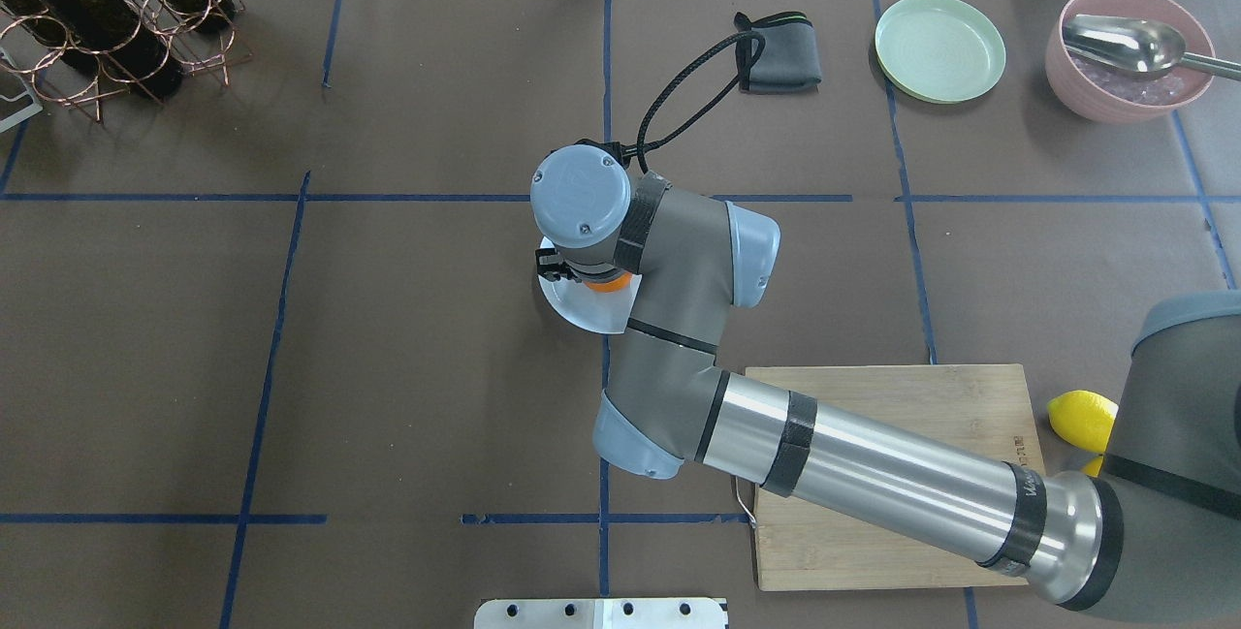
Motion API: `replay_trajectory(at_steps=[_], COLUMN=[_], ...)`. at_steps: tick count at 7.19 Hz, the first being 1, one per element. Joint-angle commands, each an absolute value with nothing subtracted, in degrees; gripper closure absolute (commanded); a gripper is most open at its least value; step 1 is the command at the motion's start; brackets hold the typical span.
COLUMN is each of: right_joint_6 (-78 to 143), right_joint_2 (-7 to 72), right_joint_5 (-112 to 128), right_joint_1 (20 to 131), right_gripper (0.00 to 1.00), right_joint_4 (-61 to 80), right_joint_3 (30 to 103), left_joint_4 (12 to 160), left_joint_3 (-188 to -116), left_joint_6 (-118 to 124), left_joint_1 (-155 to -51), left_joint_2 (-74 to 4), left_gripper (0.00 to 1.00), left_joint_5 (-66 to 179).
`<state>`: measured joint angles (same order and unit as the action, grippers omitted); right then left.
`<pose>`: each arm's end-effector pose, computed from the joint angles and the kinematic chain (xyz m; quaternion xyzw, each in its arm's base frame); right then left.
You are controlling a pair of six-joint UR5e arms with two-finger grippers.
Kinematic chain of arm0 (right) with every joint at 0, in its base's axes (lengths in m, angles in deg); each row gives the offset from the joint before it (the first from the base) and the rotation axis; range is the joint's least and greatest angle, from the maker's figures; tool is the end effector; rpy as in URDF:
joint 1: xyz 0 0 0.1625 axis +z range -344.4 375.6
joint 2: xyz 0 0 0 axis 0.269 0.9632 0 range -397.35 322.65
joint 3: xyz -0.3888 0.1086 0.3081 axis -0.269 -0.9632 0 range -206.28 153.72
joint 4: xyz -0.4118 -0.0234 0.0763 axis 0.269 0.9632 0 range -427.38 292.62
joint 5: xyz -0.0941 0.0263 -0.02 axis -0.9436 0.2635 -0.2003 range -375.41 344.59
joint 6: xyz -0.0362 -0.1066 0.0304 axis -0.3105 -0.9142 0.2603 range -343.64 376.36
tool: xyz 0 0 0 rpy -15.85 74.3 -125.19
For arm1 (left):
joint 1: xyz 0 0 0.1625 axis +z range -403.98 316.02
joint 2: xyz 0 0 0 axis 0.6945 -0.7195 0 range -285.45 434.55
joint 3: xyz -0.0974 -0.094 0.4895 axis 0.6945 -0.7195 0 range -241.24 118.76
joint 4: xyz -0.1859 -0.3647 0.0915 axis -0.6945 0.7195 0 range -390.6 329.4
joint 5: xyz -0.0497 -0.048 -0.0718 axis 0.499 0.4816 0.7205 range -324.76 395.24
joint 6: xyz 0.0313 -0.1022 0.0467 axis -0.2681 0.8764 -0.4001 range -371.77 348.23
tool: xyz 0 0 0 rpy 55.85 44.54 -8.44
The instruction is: Pick orange to plate
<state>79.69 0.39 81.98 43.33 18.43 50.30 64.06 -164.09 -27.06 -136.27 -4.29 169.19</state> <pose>-0.7090 -0.5062 0.2403 0.1140 -0.3529 -0.0151 0.9286 -0.0685 -0.4050 0.7215 0.1078 0.3614 0.1255 0.9176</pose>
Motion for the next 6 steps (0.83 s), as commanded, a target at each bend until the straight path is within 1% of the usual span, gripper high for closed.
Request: replay_trajectory(at_steps=[1, 2, 3, 6], right_joint_6=[74.2, 66.4, 58.4, 31.7], right_joint_2=[2.4, 5.4, 10.8, 24.9], right_joint_5=[87.0, 90.5, 94.8, 105.9], right_joint_1=[48.3, 52.2, 57.6, 74.3], right_gripper=[0.00, 0.00, 0.00, 0.00], right_joint_4=[20.8, 24.5, 26.3, 27.8], right_joint_3=[54.6, 59.3, 64.5, 72.2], left_joint_4=[64.1, 63.7, 62.1, 58.6], left_joint_3=[-164.2, -163.6, -164.4, -164.5], left_joint_6=[-27.1, -27.1, -26.5, -19.7], left_joint_1=[-136.3, -136.3, -136.2, -136.3], left_joint_2=[-3.8, -3.4, -3.6, -3.5], left_gripper=[0.00, 0.00, 0.00, 0.00], left_joint_5=[169.2, 169.2, 169.2, 169.7])
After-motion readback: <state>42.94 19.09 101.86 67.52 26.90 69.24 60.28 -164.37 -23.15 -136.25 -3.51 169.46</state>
